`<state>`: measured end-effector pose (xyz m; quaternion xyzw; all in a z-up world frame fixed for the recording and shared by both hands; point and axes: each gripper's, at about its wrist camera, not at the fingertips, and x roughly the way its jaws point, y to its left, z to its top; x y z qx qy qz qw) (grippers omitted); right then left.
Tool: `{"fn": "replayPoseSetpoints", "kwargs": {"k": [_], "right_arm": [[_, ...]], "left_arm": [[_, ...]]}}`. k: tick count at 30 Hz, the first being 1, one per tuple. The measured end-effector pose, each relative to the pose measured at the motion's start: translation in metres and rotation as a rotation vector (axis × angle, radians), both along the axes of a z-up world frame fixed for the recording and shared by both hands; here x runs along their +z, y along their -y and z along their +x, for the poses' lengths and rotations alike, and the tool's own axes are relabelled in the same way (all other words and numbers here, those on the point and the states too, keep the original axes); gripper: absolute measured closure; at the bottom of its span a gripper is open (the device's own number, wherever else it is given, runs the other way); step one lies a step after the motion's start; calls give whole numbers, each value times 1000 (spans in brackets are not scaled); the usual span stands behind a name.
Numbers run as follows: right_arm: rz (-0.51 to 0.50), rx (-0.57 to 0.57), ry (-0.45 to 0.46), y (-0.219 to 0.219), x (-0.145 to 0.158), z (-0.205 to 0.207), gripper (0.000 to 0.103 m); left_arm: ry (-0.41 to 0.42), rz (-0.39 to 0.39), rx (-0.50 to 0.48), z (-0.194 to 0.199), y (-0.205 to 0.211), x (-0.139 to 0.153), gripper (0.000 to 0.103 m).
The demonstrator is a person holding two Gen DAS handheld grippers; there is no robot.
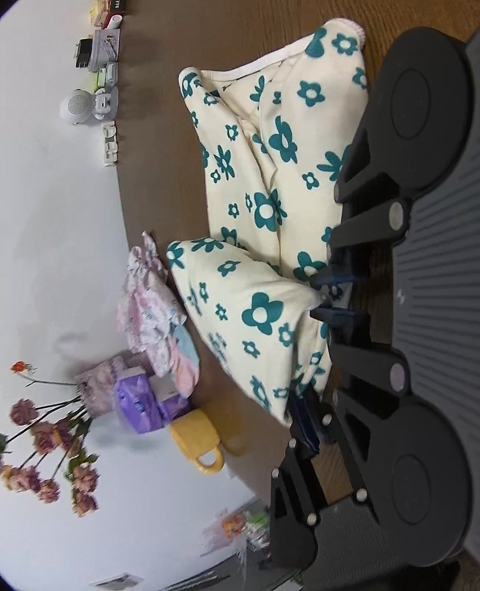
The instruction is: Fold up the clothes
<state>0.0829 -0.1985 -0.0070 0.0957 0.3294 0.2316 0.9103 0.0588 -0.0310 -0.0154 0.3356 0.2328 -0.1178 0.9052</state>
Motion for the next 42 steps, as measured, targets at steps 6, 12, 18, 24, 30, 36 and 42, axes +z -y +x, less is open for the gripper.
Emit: {"fn": "replayPoseSetpoints", "kwargs": {"k": [6, 12, 18, 24, 30, 36, 42], "right_arm": [[102, 7, -34, 30, 13, -11, 72], [158, -27, -12, 39, 24, 3, 70], [150, -46, 8, 21, 27, 39, 70], [97, -57, -41, 10, 8, 52, 73], [94, -42, -68, 11, 0, 52, 76], [189, -47, -65, 22, 17, 74, 69], [252, -118, -169, 29, 8, 123, 69]], "left_arm": [[-32, -77, -76, -25, -22, 16, 53], [-27, -296, -21, -15, -47, 47, 44], [-11, -422, 44, 26, -50, 68, 44], [-182, -432, -21, 63, -45, 54, 66], [-237, -434, -51, 75, -46, 47, 65], [-240, -537, -19, 100, -57, 70, 43], [-326, -627, 67, 136, -66, 59, 46]]}}
